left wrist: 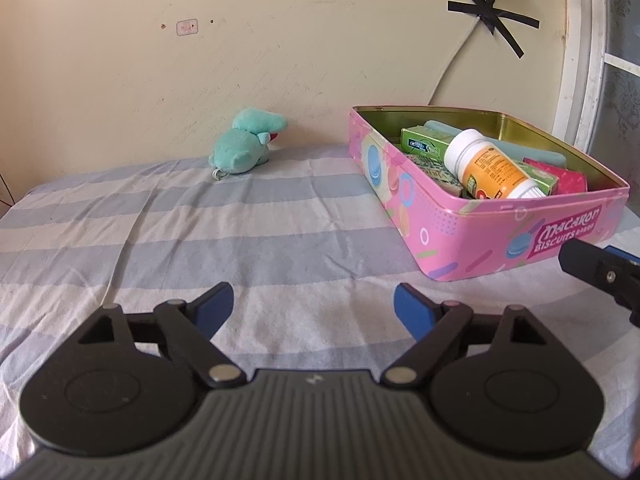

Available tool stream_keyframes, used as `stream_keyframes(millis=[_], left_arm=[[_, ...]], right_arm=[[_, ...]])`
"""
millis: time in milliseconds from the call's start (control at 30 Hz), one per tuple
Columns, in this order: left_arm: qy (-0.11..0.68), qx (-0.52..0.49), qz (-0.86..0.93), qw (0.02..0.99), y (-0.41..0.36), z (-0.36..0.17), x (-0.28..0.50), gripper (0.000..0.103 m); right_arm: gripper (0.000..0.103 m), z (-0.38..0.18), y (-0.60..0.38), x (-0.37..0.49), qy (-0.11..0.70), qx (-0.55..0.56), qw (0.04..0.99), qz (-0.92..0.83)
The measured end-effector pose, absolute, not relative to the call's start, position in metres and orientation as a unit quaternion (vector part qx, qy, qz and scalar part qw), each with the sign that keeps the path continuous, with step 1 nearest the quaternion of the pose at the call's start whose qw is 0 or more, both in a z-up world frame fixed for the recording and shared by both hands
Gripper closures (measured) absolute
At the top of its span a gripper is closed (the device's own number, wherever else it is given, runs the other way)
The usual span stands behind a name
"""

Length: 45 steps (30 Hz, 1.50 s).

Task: Organize objects
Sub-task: 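Open the right gripper and withdraw it from the tin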

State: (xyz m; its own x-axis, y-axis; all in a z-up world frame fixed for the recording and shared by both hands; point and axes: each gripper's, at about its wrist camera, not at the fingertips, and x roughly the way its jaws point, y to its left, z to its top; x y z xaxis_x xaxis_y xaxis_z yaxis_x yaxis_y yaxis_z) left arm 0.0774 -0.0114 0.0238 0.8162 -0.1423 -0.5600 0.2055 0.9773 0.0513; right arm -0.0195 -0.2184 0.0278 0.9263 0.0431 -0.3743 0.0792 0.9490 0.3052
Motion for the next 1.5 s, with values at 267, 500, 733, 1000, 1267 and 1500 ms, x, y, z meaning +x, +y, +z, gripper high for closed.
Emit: stream_keyframes(millis=[267, 500, 733, 1000, 1267, 1500], left_arm=[[0.292, 0.063, -0.089, 0.950, -0.009, 0.018, 0.078, 0.014], [0.297, 0.065, -0.081, 0.949, -0.004, 0.009, 0.081, 0.014], [0.299, 0.061, -0.073, 0.949, 0.002, 0.001, 0.085, 0.014], [0.298, 0.060, -0.074, 0.950, 0.003, -0.002, 0.087, 0.014], [0.300, 0.044, -0.073, 0.950, 0.009, -0.002, 0.090, 0.013], [0.288, 0.046, -0.059, 0.955, 0.025, 0.010, 0.094, 0.013]], right_arm=[[0.021, 0.023, -0.214, -0.017, 0.198, 0.154, 0.968, -0.010], [0.020, 0.013, -0.206, -0.012, 0.207, 0.146, 0.967, -0.015], [0.020, 0.011, -0.200, -0.010, 0.208, 0.136, 0.968, -0.016], [0.020, 0.010, -0.193, -0.005, 0.210, 0.119, 0.970, -0.014], [0.020, 0.009, -0.182, -0.002, 0.211, 0.092, 0.973, -0.012], [0.019, 0.016, -0.163, 0.003, 0.209, 0.065, 0.976, 0.013]])
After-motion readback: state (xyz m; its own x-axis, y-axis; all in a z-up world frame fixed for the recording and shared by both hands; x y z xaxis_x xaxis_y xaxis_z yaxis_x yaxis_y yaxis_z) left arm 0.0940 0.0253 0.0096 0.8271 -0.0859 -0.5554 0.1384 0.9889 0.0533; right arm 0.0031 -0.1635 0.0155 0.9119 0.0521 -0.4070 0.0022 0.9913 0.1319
